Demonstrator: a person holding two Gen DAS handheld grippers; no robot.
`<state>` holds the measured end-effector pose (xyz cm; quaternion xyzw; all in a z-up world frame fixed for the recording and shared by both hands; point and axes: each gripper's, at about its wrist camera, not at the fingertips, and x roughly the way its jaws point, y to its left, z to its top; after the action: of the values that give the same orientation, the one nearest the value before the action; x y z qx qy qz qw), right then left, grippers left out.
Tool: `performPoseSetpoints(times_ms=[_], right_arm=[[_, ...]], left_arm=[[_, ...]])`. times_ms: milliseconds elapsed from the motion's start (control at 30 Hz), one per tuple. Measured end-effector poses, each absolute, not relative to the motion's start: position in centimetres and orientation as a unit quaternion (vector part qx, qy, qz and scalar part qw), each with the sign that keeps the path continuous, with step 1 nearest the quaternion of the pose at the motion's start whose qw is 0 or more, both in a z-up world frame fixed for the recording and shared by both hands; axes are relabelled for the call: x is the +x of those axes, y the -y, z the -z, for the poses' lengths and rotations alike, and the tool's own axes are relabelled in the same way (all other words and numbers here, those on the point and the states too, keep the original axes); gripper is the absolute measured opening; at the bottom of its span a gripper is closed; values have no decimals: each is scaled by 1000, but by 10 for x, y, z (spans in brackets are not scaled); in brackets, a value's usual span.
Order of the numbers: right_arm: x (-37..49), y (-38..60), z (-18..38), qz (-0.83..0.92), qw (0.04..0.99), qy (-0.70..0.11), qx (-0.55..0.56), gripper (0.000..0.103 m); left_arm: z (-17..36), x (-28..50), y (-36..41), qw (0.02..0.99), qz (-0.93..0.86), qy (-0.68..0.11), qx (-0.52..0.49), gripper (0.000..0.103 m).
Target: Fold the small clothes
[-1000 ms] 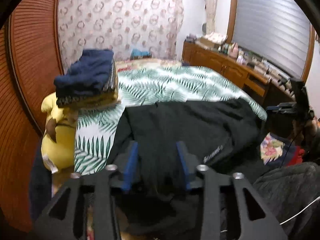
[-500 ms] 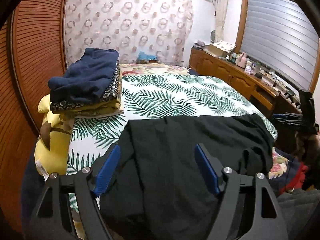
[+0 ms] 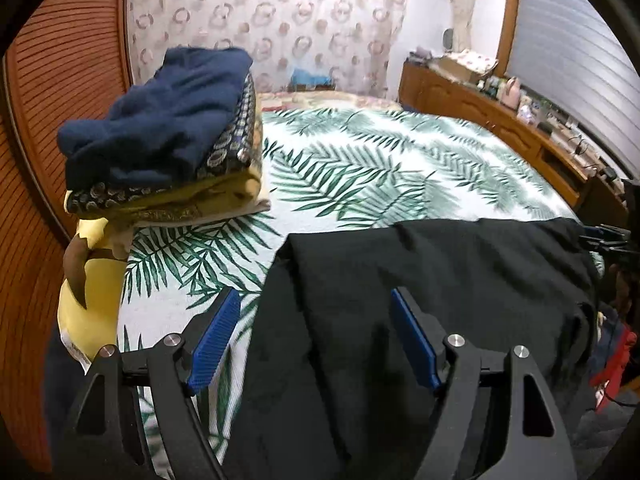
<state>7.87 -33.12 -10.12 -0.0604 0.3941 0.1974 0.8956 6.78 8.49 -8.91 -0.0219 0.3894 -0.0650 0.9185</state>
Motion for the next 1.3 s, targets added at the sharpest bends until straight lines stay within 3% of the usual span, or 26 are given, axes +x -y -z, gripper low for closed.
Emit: performPoseSetpoints(times_ms=[400,433,500,533,600,633,667,733,933,1300], right_arm=[[93,311,113,-228,893,-382,-67,71],[90,309,114,-229,893,-379,-75,69],[86,304,116,-231,894,-374,-84,54],[85,303,117,-234,893,-374,-85,50],[84,302,118,-242,891,-376,-79,24],[83,301,118,-251,888,-379,-74,20],[82,301,119,-255,886,-379,-73,18],[80,301,119,-255,890,-372,-70,15],[48,319,88,-257,912,-320,-22,13],[-63,361,-32,-280,943,-178,-4,13]], left_arm=[[108,102,-89,899,76,-429,-41,77],[108,103,-90,899,78,-428,-44,76],[108,105,-90,899,84,-426,-47,72],[108,105,-90,899,88,-427,-46,68],[106,108,-90,897,92,-430,-51,53],[105,109,-90,895,96,-431,-56,40],[105,109,-89,893,103,-434,-60,18],[100,103,-85,896,118,-424,-63,9],[39,43,-75,929,141,-338,-54,8],[-97,-66,-65,971,168,-163,-50,8]])
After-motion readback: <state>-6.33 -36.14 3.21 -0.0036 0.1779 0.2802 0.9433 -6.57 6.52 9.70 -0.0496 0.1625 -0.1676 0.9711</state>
